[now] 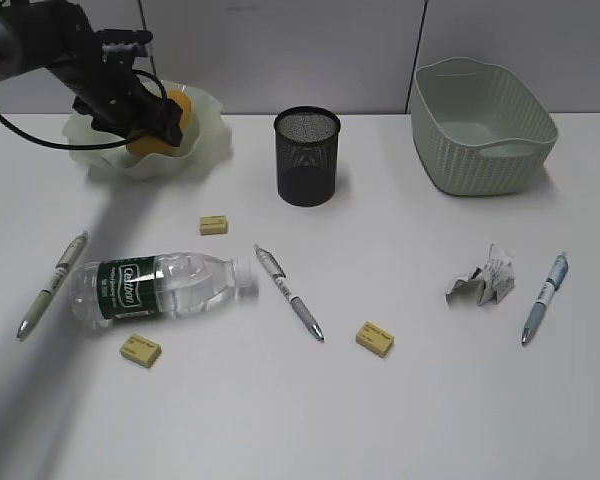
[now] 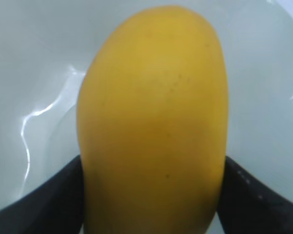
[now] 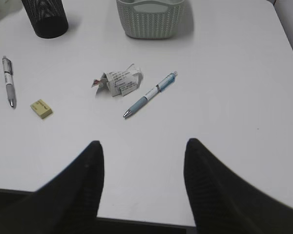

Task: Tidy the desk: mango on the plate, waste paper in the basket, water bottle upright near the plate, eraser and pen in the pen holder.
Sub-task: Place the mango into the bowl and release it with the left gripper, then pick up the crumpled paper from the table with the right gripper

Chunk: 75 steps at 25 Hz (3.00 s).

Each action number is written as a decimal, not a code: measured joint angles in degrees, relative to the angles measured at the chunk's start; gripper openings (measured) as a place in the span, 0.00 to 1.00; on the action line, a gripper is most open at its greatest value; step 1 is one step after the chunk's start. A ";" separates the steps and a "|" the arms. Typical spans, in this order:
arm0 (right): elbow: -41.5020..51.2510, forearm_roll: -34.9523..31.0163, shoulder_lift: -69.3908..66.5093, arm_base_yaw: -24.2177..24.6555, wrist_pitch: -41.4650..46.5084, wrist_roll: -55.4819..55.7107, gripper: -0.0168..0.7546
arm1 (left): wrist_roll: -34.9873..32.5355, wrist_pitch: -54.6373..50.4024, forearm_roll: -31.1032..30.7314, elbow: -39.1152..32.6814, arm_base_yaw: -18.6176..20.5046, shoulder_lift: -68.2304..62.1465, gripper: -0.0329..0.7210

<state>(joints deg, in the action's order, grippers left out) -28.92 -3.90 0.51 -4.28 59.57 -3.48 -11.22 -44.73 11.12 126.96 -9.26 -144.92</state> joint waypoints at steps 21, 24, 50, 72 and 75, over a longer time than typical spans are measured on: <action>0.00 0.00 0.00 0.00 0.00 0.00 0.57 | 0.00 -8.41 -3.52 0.00 0.00 9.17 0.83; 0.00 0.00 0.00 0.00 0.00 0.00 0.57 | 0.00 -15.06 -3.90 0.00 0.00 11.63 0.82; 0.00 0.00 0.00 0.00 0.00 0.00 0.57 | 3.24 -24.94 1.72 -38.83 0.00 48.25 0.77; 0.00 0.00 0.00 0.00 0.00 0.05 0.57 | 3.24 7.55 3.22 -92.15 0.00 96.27 0.74; 0.00 0.00 0.00 0.00 0.00 0.05 0.57 | 3.24 10.04 3.22 -96.53 0.00 105.04 0.73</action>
<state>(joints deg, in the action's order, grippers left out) -28.92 -3.90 0.51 -4.28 59.57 -3.43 -7.98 -34.70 14.33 30.43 -9.26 -39.88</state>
